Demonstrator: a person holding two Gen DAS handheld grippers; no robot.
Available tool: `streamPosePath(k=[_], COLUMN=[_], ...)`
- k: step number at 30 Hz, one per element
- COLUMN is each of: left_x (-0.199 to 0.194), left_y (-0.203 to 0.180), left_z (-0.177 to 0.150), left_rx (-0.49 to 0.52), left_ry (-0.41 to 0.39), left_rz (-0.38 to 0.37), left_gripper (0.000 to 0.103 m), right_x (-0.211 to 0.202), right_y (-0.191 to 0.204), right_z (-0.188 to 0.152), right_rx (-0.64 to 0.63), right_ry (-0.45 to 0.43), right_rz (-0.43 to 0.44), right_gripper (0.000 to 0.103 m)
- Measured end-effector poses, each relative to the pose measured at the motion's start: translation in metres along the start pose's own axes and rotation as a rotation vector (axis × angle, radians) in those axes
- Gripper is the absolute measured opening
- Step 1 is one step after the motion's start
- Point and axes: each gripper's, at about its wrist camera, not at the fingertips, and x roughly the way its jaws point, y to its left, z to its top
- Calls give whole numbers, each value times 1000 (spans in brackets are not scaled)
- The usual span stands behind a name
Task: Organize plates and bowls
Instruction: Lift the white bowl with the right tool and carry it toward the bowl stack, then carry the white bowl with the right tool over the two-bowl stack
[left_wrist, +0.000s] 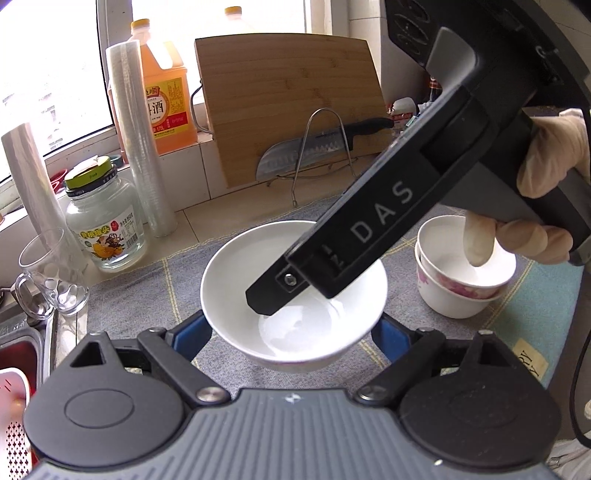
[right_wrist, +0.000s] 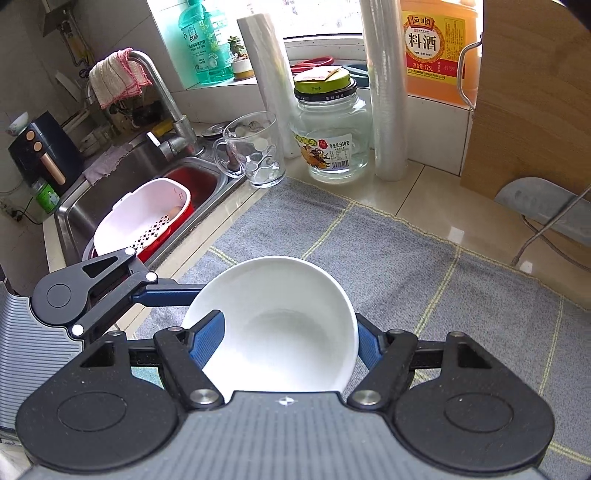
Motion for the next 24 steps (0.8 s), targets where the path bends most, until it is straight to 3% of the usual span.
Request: streamPosePath(k=[11,24], left_x=[-15,-6], left_y=[-40,-68], left_z=[2,28], left_rx=[77,158], left_ry=[-3,-49], left_rz=[-62,-167], left_gripper=[92,92], right_x=[-44,-89], right_y=[2,-12], right_z=[-41,-60], right_rx=[38,76], right_ry=[-12,-39], right_rz=[-33,-143], right_gripper=[79,79])
